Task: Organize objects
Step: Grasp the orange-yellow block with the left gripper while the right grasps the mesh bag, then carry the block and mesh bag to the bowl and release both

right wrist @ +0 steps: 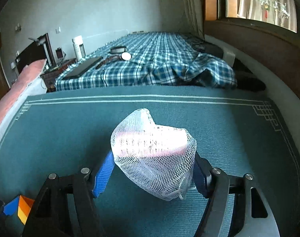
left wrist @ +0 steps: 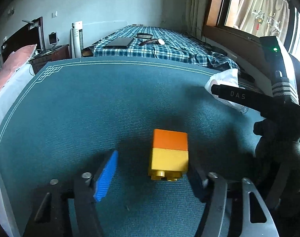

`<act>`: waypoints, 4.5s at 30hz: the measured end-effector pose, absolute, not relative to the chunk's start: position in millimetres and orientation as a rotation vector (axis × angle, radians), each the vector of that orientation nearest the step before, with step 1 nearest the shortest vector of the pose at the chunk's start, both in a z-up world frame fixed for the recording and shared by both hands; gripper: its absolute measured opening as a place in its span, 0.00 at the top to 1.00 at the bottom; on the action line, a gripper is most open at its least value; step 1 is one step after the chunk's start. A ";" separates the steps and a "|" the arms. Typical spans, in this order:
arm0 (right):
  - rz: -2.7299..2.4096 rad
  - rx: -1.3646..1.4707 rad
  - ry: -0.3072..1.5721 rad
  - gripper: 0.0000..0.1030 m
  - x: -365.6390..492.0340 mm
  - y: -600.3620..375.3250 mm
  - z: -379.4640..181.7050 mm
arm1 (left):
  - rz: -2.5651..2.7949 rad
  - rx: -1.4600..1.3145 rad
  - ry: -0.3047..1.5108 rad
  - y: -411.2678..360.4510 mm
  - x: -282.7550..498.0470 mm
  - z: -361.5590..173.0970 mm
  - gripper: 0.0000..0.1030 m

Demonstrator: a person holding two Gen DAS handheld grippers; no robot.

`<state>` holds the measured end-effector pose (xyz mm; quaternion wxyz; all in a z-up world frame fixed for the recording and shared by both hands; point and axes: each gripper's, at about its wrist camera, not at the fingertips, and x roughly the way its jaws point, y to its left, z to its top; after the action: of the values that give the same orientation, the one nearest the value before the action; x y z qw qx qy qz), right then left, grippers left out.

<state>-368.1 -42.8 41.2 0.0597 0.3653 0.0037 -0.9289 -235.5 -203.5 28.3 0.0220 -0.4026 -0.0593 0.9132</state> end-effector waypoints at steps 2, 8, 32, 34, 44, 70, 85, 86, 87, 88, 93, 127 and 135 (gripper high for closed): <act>-2.809 1.101 -0.007 0.31 -364.5 -41.5 41.7 | 2.827 -1.239 -0.183 -203.4 -234.0 28.7 0.49; -2.809 1.094 -0.096 0.31 -336.5 -32.9 39.3 | 2.817 -1.214 -0.214 -206.4 -230.0 30.5 0.66; -2.835 1.031 -0.175 0.31 -186.3 -26.2 34.2 | 2.909 -1.055 -0.201 -222.8 -132.7 70.6 0.66; -2.837 1.027 -0.175 0.31 -177.1 -26.8 34.0 | 2.918 -1.039 -0.198 -228.2 -121.3 73.6 0.66; -2.798 1.033 -0.157 0.31 -132.5 -39.7 29.5 | 2.986 -1.008 -0.237 -270.2 -68.9 82.4 0.66; -2.445 0.882 -0.035 0.31 -35.9 -189.8 63.3 | 3.098 -1.124 -0.307 -412.6 4.8 57.7 0.66; -2.309 0.714 0.045 0.31 -39.3 -291.9 108.9 | 3.073 -1.022 -0.337 -423.8 23.1 55.0 0.27; -2.297 0.705 0.062 0.31 -39.5 -301.9 109.7 | 3.081 -1.015 -0.335 -424.8 25.8 56.3 0.27; -2.284 0.705 0.074 0.31 -40.8 -309.3 109.7 | 3.093 -1.008 -0.332 -426.1 28.8 57.4 0.26; -2.266 0.709 0.084 0.31 -41.7 -317.2 108.9 | 3.108 -1.002 -0.327 -427.5 31.6 58.5 0.22; -2.197 0.730 0.121 0.30 -45.4 -345.8 104.3 | 3.185 -0.954 -0.300 -433.5 49.8 63.6 0.09; -2.319 0.886 0.023 0.17 -28.5 -243.5 60.3 | 3.274 -1.036 -0.350 -430.8 71.6 61.0 0.00; -2.360 0.800 0.074 0.10 2.4 -231.6 64.1 | 3.265 -1.078 -0.338 -416.1 72.2 67.3 0.00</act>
<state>2.4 -231.6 64.1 0.3185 0.3042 0.0282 -0.8974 72.2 -416.1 67.3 -0.1560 -0.3083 -0.0966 0.9334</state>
